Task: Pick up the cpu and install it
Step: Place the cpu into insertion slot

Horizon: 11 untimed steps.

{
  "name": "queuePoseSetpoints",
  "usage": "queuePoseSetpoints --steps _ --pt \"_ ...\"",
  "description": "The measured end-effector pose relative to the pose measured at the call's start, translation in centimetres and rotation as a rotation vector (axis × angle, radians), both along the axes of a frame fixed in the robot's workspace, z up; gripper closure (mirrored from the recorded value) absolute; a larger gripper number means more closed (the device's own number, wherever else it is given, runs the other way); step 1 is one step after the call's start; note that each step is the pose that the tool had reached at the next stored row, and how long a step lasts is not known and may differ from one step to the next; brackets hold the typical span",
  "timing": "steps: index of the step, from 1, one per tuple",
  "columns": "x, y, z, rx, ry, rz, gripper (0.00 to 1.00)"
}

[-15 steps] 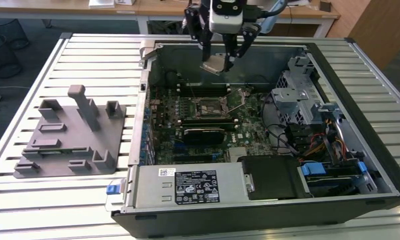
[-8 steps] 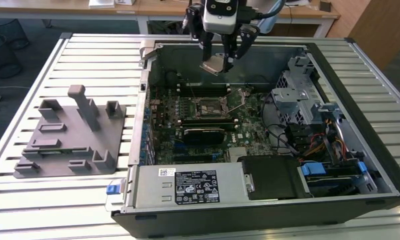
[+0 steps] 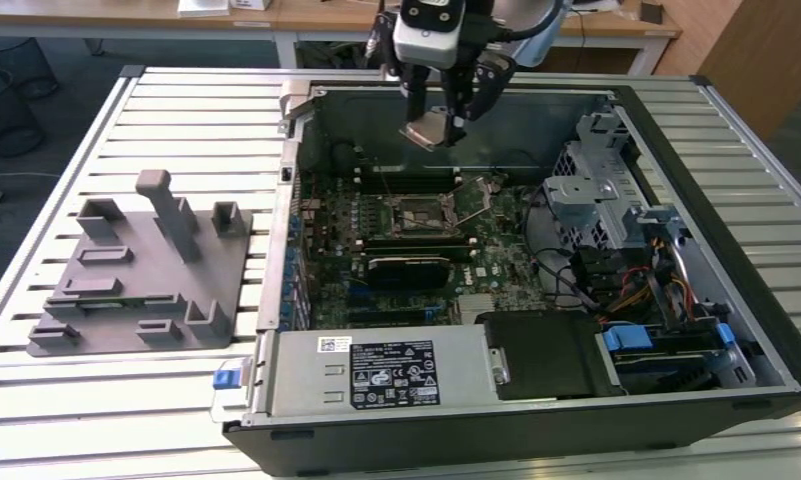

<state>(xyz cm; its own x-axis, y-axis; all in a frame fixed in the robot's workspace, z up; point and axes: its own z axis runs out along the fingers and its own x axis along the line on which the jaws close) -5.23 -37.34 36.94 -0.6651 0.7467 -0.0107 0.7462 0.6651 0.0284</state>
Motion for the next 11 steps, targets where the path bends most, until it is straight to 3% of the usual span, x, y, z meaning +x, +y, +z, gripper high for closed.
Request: queuePoseSetpoints --steps 11 --pt "0.00 0.11 -0.22 0.0000 0.0000 -0.150 0.47"
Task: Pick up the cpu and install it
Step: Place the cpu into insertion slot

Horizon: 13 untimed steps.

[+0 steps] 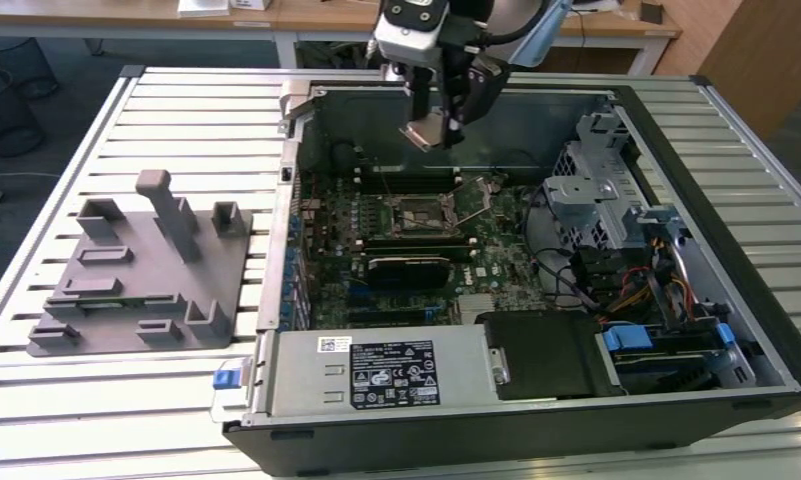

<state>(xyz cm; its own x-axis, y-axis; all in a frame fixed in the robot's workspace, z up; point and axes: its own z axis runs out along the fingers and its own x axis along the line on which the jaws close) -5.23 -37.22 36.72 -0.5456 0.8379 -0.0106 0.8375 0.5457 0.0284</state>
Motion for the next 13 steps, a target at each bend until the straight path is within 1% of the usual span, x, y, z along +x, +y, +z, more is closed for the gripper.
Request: queuePoseSetpoints --steps 9,13 --pt "0.00 0.01 -0.36 -0.0001 0.0001 -0.159 0.47" --pt "0.00 0.03 -0.55 -0.0001 0.0001 -0.220 0.47"
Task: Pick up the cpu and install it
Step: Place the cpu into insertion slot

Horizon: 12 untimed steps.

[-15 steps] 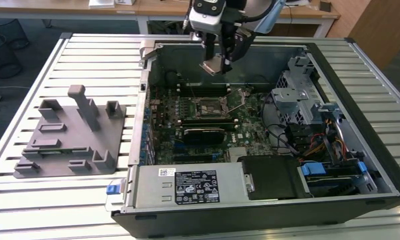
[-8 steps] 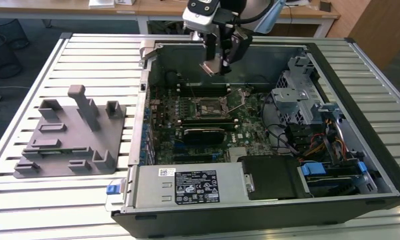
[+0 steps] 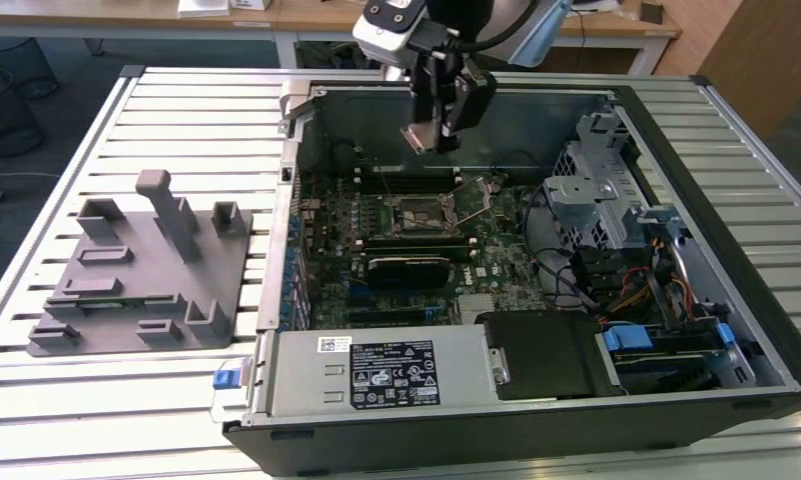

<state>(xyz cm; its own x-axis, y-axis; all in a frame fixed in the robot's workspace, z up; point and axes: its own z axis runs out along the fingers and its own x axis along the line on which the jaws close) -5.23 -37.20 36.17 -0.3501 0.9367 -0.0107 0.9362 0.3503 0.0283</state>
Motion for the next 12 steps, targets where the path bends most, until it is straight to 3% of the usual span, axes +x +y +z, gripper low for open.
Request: queuePoseSetpoints --steps 12 --pt "0.00 0.21 -0.56 0.0000 0.0000 -0.158 0.47"
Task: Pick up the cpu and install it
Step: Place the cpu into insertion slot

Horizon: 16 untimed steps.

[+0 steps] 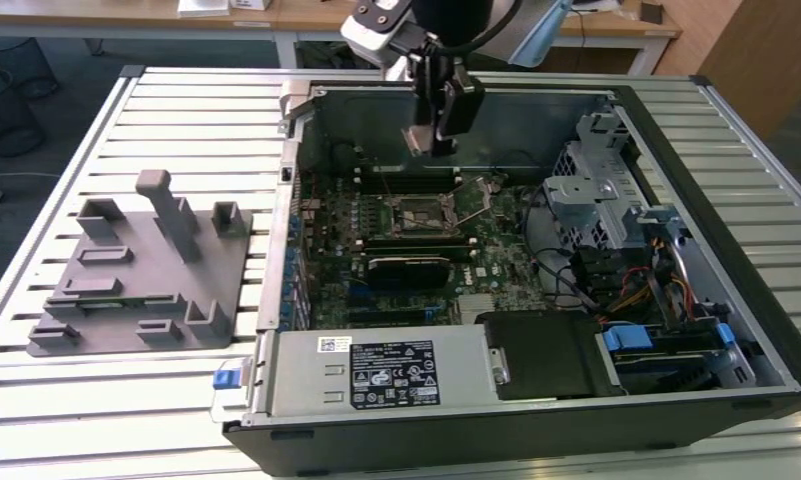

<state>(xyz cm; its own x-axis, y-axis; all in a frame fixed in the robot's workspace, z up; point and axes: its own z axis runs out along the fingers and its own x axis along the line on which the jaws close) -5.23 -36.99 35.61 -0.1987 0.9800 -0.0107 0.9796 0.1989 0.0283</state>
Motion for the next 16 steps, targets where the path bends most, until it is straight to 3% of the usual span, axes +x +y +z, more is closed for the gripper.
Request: queuePoseSetpoints --steps 7,13,16 --pt "0.0 0.07 -0.33 0.0001 -0.0001 -0.108 0.47" --pt "0.1 1.30 -0.72 0.0001 0.0000 -0.112 0.47" --pt "0.1 1.49 -0.95 0.0002 -0.0001 -0.112 0.47"
